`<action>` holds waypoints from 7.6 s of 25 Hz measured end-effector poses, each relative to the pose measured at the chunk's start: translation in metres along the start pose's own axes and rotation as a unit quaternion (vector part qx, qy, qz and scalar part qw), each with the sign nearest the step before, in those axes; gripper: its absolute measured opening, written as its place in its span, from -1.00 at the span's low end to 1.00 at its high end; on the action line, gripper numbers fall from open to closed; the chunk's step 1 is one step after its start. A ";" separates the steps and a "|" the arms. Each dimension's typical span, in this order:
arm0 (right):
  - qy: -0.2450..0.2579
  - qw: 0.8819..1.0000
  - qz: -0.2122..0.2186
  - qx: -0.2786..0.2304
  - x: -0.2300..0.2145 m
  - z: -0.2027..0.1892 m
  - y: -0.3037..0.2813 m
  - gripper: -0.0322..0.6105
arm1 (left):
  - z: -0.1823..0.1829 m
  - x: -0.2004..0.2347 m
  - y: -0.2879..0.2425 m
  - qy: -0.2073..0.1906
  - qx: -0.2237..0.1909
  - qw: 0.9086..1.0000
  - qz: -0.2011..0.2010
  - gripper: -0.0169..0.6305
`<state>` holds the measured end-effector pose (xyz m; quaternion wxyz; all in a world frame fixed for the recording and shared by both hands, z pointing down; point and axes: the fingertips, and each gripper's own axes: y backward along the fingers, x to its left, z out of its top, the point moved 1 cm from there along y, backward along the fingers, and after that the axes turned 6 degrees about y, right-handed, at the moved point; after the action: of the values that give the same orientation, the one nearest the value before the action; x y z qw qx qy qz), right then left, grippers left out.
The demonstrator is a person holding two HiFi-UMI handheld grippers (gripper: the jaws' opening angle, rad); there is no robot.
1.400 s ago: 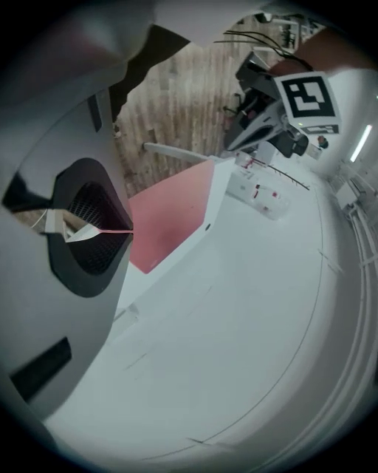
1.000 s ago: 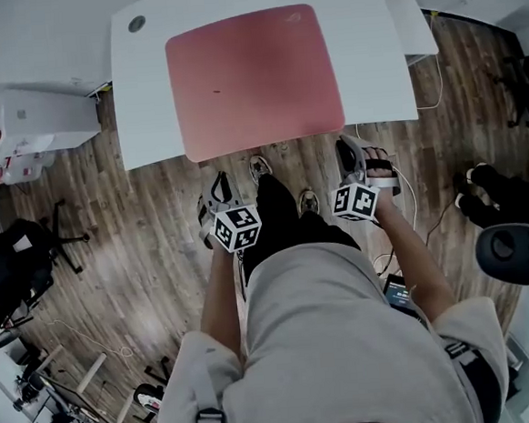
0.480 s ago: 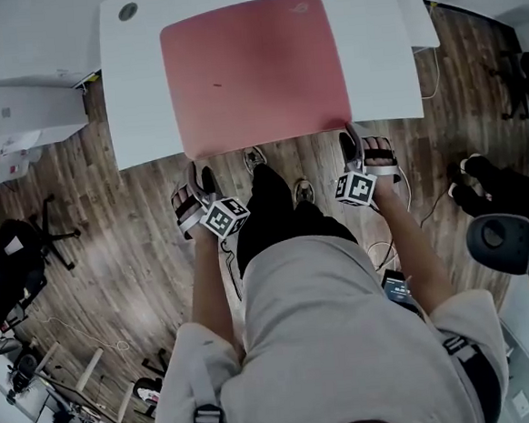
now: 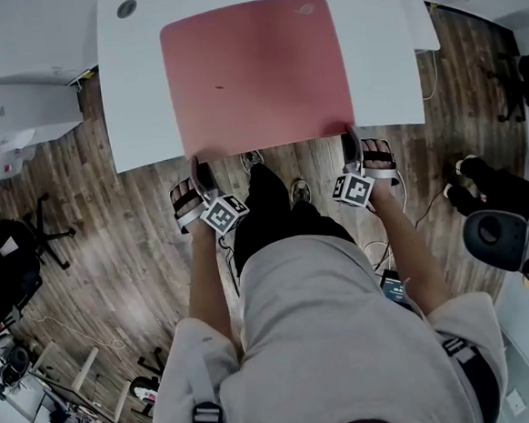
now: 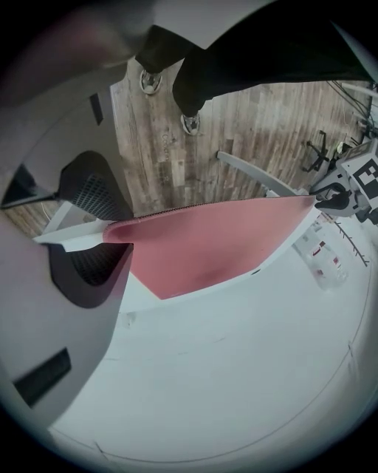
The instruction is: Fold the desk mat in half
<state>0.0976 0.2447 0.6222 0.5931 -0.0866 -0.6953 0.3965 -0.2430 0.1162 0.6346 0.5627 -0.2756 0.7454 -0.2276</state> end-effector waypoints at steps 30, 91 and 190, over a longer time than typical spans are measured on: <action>-0.132 0.991 0.013 -0.002 -0.074 0.009 -0.022 -0.74 | 0.043 0.059 -0.038 0.048 -0.042 0.998 -0.019 -0.82; -0.157 0.972 0.173 0.028 -0.093 0.021 -0.097 -0.74 | 0.058 0.073 -0.103 0.123 0.051 0.963 -0.233 -0.83; -0.156 0.975 0.159 -0.017 -0.158 0.022 -0.168 -0.73 | 0.087 0.126 -0.172 0.119 0.105 0.965 -0.209 -0.83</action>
<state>0.1813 0.0284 0.6129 0.4051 -0.1427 -0.7635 0.4823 -0.1597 -0.0982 0.6334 0.4357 -0.3358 0.7048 -0.4479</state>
